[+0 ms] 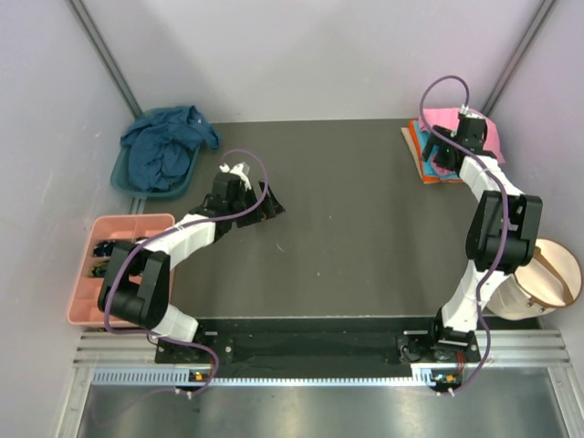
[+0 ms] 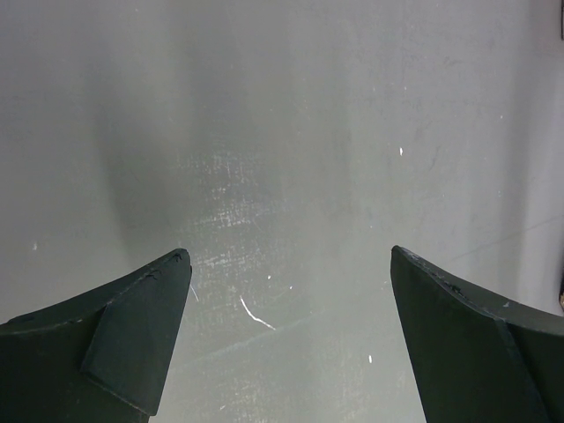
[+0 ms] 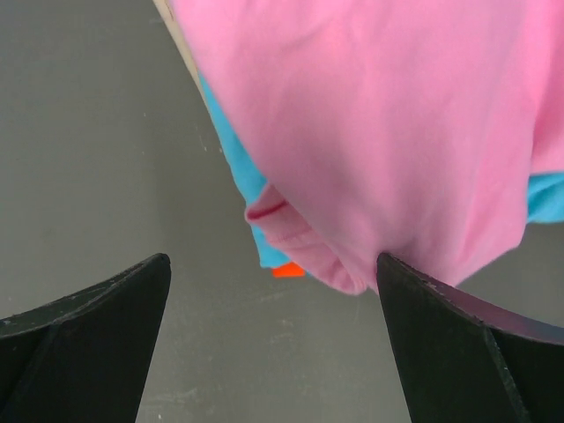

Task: Fold and stack the t-shirts
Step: Put the neatly folded tshirt into the corner of the board with the right arm

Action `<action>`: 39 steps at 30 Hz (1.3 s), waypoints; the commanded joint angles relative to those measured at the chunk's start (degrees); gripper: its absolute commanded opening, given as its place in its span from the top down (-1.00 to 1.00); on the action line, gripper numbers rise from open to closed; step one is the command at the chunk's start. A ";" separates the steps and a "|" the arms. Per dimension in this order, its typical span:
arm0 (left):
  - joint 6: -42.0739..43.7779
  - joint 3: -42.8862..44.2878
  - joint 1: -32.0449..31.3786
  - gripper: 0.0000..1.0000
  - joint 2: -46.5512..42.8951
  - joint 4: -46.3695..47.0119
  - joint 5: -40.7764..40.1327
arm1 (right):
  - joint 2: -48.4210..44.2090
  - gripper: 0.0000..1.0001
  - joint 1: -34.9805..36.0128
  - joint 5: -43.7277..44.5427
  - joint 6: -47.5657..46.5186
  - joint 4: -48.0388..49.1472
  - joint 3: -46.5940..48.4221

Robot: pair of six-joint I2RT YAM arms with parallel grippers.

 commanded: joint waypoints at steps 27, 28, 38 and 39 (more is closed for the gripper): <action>4.84 1.34 0.15 -0.98 -7.57 0.25 -12.49 | -23.02 -0.97 11.92 -4.25 6.18 4.73 -10.88; 5.36 1.34 0.15 -0.98 -8.62 -1.49 -13.72 | -25.38 -0.98 12.90 -3.72 6.10 5.43 -12.13; 7.12 -4.09 0.15 -0.98 -18.90 -2.38 -27.70 | -44.01 -0.98 23.62 4.36 5.75 7.37 -28.39; 7.21 -4.72 0.15 -0.98 -19.87 -2.21 -28.84 | -45.52 -0.97 24.15 5.24 5.48 6.85 -30.92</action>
